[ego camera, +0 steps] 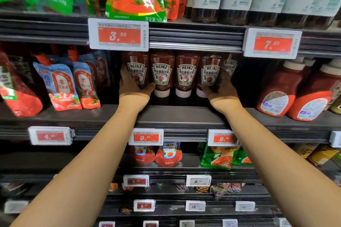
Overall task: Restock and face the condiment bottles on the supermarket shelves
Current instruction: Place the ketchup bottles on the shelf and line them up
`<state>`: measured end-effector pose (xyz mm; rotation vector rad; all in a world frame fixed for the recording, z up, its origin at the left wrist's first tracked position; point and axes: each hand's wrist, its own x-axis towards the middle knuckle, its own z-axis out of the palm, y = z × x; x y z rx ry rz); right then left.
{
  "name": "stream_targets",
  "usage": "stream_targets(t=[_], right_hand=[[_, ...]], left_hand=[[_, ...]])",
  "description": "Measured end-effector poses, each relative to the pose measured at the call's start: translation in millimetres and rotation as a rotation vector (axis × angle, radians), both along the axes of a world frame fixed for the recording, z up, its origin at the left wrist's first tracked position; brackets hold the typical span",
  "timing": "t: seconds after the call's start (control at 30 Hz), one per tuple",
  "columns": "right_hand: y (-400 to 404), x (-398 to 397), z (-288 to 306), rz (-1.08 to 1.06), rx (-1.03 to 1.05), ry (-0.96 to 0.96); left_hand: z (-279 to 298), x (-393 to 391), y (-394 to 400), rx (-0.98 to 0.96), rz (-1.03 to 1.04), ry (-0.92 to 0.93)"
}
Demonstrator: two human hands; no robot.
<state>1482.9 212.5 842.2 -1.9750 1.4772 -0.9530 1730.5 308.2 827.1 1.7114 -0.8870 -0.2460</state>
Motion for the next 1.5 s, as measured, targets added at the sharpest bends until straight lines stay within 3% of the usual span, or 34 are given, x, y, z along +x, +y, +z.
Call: stream_targets(t=[0.23,0.37,0.5,0.6,0.7,0.77,0.87,0.97,1.1,1.2,1.33,1.5], right_hand=[[20.9,-16.4,-8.1,-0.063,-0.063,-0.141],[46.1,-33.2,-11.7,-0.072,-0.13,0.119],[90.4,-31.7,-18.8,-0.058,-0.211,0.296],[125.0,-30.1,-33.2,-0.018,-0.345,0.315],[154.1,-36.6,-51.5,0.016,-0.418,0.248],[173.2,-44.3,-70.7,0.062,-0.456,0.188],[199.5,-62.6,-112.3,0.093,-0.465,-0.012],[220.9,-85.2,-183.5,0.079,-0.148,-0.083],[258.7,-123.3,-314.6,0.018,0.558,0.047],[297.0,-152.6,-398.8,-0.01,0.922,0.162],[347.1,-183.4,-477.7,-0.04,1.215,0.247],[377.7,-189.1,-565.1,-0.013,1.353,0.327]], left_hand=[[-3.8,4.9,30.0,-0.056,-0.116,0.19],[-11.6,16.2,65.0,0.048,-0.175,0.059],[-10.8,19.2,99.7,-0.031,-0.378,0.08],[-11.0,15.3,131.7,-0.197,-0.581,0.047],[-19.0,6.5,161.5,-0.275,-0.733,0.153],[-36.6,0.2,176.5,-0.194,-0.816,0.239],[-81.6,-10.5,192.7,0.111,-0.892,0.338],[-146.8,-22.3,210.2,0.454,-0.799,0.425],[-249.3,-40.4,242.5,0.828,-0.552,0.482],[-321.5,-59.9,270.2,1.003,-0.375,0.51],[-412.8,-86.7,304.1,1.178,-0.351,0.67],[-533.0,-112.4,333.4,1.363,-0.236,0.818]])
